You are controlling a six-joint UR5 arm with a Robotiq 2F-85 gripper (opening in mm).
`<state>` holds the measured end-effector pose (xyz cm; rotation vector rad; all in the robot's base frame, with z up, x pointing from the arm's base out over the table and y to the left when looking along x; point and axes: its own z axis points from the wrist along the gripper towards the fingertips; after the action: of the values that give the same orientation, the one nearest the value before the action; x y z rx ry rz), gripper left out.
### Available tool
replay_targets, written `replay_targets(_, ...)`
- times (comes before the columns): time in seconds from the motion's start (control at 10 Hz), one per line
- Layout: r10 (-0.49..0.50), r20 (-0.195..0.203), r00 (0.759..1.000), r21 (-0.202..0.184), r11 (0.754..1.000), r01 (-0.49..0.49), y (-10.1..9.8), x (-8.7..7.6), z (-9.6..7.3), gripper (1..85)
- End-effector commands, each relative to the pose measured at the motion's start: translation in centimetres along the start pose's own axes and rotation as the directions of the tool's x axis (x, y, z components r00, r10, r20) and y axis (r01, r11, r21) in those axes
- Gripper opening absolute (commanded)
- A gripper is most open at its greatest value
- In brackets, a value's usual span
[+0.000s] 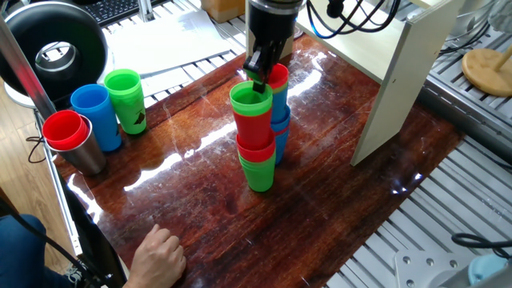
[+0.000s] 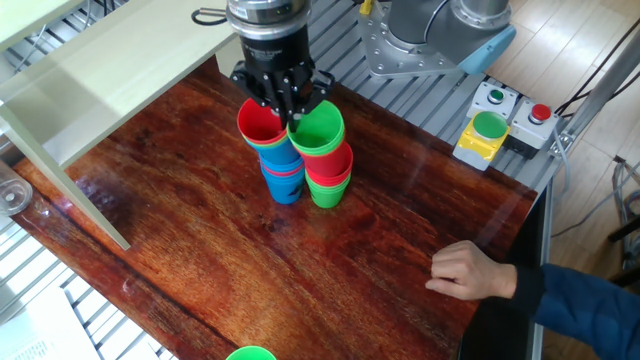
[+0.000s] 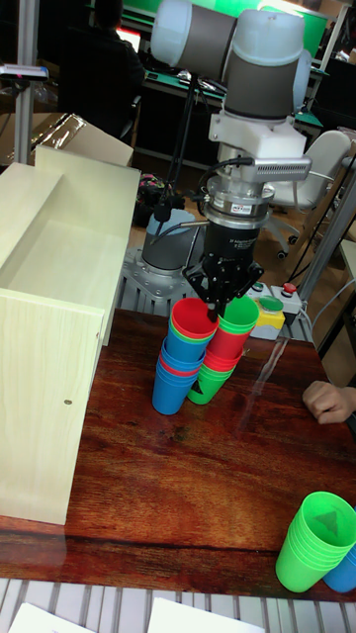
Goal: Take the cups off the shelf and stack them together
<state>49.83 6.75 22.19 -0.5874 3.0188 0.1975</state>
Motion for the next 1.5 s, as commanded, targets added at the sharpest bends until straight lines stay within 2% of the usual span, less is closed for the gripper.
replay_targets(0.0,0.004,0.005,1.0,-0.006,1.0,-0.004,0.0,0.1,0.6,4.0)
replay_targets(0.1,0.005,0.0,1.0,-0.003,1.0,-0.005,-0.1,0.3,0.6,8.7)
replay_targets(0.4,-0.002,0.023,1.0,-0.03,1.0,0.003,0.7,-0.3,0.5,34.3)
replay_targets(0.6,0.005,0.015,1.0,-0.031,0.999,-0.005,0.7,-0.2,0.4,33.3)
replay_targets(0.7,0.026,0.011,1.0,-0.01,1.0,-0.026,0.2,-0.3,0.1,31.0)
replay_targets(0.8,0.052,0.006,0.999,-0.01,0.999,-0.052,0.1,-0.7,-0.5,28.3)
replay_targets(0.9,0.07,-0.009,0.998,0.001,0.998,-0.07,-0.4,-1.3,-1.5,22.0)
replay_targets(1.0,0.08,-0.027,0.996,0.022,0.997,-0.079,-1.6,-2.1,-2.8,16.3)
replay_targets(1.1,0.091,-0.053,0.994,0.072,0.994,-0.087,-4.0,-3.2,-4.8,1.7)
replay_targets(1.3,0.125,-0.055,0.991,0.082,0.989,-0.12,-7.7,-6.1,-9.2,1.7)
replay_targets(1.4,0.165,-0.039,0.986,0.1,0.982,-0.16,-10.3,-7.3,-11.7,1.7)
